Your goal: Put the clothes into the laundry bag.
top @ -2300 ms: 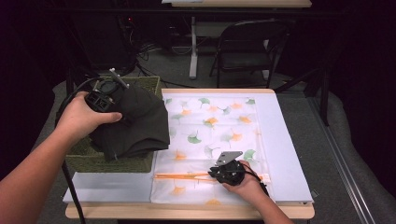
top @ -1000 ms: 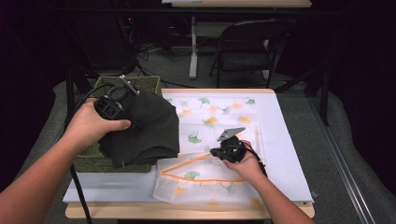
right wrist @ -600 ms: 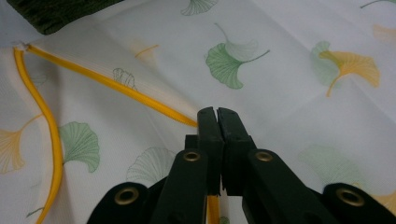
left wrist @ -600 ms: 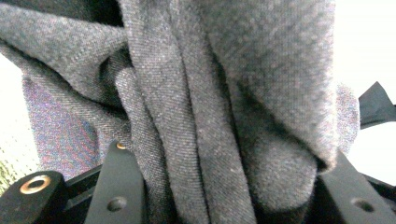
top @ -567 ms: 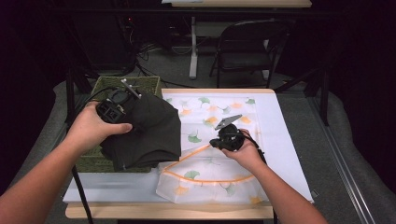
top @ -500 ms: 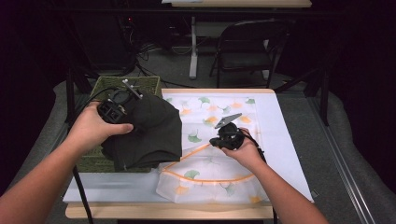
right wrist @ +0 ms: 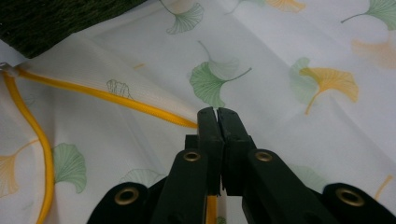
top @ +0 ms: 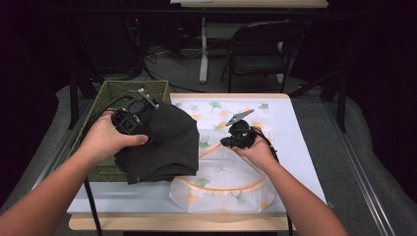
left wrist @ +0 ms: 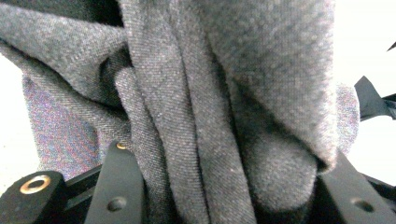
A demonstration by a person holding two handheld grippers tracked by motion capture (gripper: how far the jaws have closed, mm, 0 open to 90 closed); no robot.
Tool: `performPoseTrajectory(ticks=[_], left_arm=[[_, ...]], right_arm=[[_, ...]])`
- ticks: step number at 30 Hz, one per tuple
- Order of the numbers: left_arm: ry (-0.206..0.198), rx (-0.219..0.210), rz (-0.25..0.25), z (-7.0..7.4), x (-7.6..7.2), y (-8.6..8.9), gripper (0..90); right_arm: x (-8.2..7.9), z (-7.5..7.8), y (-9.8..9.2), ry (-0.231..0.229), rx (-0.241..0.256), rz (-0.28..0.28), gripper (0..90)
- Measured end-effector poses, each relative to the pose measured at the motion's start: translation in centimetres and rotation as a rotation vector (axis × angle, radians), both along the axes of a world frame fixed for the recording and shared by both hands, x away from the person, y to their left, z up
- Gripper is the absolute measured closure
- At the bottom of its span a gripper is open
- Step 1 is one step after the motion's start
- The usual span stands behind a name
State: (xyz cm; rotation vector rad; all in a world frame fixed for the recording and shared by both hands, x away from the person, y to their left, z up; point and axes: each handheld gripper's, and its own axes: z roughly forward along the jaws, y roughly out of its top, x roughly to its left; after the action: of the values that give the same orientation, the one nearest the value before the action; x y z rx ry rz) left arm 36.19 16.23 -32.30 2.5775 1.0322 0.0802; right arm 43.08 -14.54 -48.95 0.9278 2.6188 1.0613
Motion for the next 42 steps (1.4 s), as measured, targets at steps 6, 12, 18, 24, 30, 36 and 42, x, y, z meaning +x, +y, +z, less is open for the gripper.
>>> performPoseTrajectory(ticks=[6, 12, 18, 24, 30, 36, 42], left_arm=[[0.004, -0.004, -0.023, -0.2, -0.5, -0.7, 53.8], [0.01, -0.005, -0.046, -0.8, -1.3, -2.0, 53.8], [0.018, -0.003, -0.099, -1.4, -2.0, -4.2, 53.8], [0.02, 0.003, -0.134, -2.1, -2.2, -5.8, 53.8], [0.024, 0.013, -0.158, -3.3, -2.4, -7.1, 53.8], [0.026, 0.001, -0.165, -4.6, -2.8, -7.9, 53.8], [0.042, 0.0, -0.195, -5.5, -3.3, -8.7, 53.7]], right_arm=[[0.7, 0.6, 0.0, -0.002, 0.025, -0.012, 88.7], [1.3, 1.3, 0.1, 0.0, 0.026, -0.017, 88.7], [1.6, 1.7, -0.2, 0.003, 0.048, -0.029, 88.7], [1.6, 2.2, -0.5, -0.006, 0.058, -0.033, 88.7], [1.4, 2.3, -0.3, -0.01, 0.055, -0.025, 88.7], [1.4, 2.4, -0.2, -0.015, 0.056, -0.022, 88.7], [1.4, 2.4, -0.2, -0.015, 0.059, -0.022, 88.7]])
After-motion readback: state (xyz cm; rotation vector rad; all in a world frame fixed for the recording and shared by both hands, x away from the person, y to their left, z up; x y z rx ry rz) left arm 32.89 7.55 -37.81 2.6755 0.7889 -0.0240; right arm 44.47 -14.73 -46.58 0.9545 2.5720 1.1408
